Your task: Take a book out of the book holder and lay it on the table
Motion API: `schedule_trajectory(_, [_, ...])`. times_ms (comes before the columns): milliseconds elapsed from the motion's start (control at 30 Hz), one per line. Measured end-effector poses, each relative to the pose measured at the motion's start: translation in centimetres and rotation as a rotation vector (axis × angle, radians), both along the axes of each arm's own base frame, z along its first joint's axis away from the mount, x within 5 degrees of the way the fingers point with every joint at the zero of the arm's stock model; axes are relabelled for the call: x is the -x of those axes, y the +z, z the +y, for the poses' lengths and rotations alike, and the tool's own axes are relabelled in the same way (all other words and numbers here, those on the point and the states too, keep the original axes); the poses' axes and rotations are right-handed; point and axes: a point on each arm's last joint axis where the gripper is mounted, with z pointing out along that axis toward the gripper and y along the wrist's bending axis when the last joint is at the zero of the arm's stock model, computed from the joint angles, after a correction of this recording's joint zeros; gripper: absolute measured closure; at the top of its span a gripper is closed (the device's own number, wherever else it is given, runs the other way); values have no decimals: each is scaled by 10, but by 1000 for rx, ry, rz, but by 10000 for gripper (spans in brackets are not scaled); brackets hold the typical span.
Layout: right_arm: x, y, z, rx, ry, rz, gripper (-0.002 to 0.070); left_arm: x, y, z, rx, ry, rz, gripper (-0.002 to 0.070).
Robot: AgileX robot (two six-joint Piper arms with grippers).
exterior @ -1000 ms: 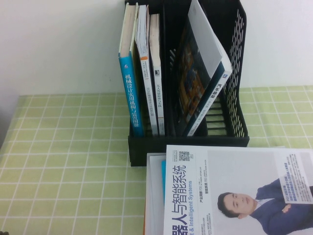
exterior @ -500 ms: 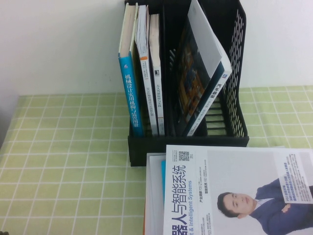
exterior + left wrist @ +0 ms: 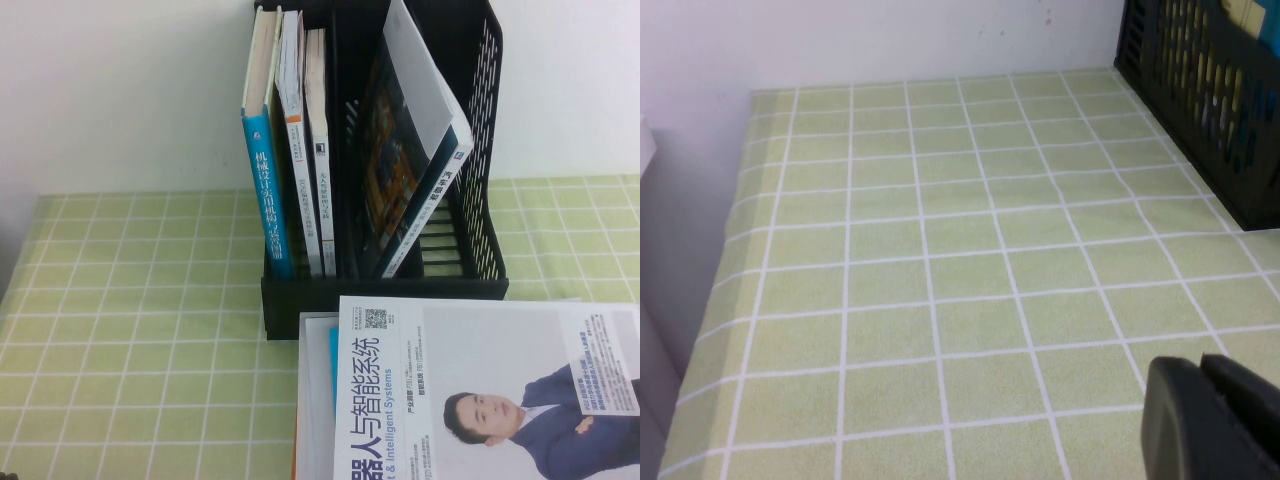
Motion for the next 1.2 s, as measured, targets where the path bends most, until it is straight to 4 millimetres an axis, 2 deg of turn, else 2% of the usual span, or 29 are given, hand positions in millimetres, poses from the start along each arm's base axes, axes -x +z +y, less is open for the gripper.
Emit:
schedule_trajectory(633, [-2,0,-14,-8,-290,-5,675,0,0,0,-2,-1,0,678])
schedule_trajectory(1200, [-2,0,-15,-12,-305,-4,675,0,0,0,0,0,0,678])
